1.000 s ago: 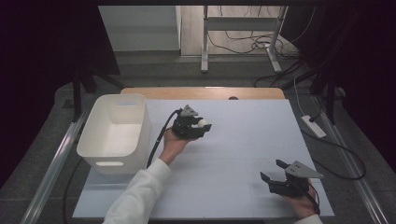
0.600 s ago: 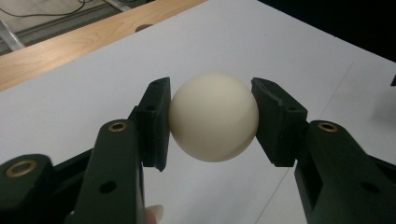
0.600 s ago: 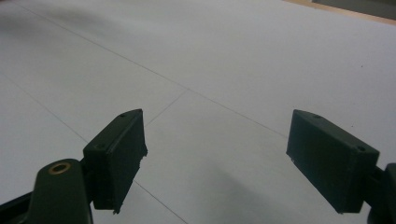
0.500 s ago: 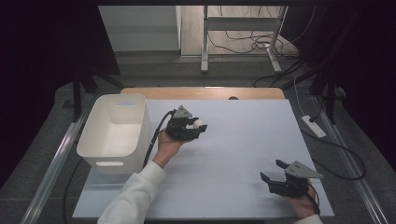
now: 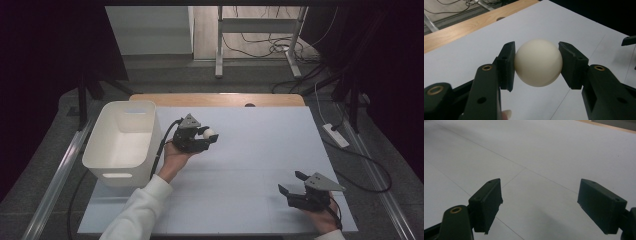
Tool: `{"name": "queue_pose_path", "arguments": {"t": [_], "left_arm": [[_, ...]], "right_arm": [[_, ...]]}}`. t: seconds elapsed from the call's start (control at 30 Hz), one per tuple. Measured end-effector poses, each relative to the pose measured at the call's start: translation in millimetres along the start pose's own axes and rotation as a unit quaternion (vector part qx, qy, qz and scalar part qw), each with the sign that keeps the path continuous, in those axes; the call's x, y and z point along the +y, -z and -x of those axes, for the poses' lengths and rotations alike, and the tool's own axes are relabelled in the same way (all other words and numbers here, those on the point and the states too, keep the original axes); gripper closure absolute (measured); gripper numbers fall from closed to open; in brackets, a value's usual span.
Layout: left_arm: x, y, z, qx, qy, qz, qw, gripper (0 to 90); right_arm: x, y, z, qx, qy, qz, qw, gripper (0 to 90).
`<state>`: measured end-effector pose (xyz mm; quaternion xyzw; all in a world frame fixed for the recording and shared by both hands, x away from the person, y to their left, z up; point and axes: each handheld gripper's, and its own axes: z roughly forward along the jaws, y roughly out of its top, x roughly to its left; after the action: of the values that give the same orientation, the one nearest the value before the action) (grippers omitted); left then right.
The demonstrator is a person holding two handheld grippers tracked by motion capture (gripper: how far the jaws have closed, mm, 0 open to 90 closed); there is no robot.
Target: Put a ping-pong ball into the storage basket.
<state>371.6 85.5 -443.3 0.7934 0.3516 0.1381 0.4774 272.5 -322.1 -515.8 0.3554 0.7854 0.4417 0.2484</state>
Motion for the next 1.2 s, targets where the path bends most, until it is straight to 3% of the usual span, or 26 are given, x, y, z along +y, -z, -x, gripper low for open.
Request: {"name": "queue_pose_path", "arguments": {"t": [1.2], "left_arm": [[-0.3, 36.3, -2.4, 0.002, 0.007, 0.037, 0.9993, 50.1]], "right_arm": [[0.0, 0.0, 0.0, -0.004, 0.001, -0.001, 1.0, 19.3]]}}
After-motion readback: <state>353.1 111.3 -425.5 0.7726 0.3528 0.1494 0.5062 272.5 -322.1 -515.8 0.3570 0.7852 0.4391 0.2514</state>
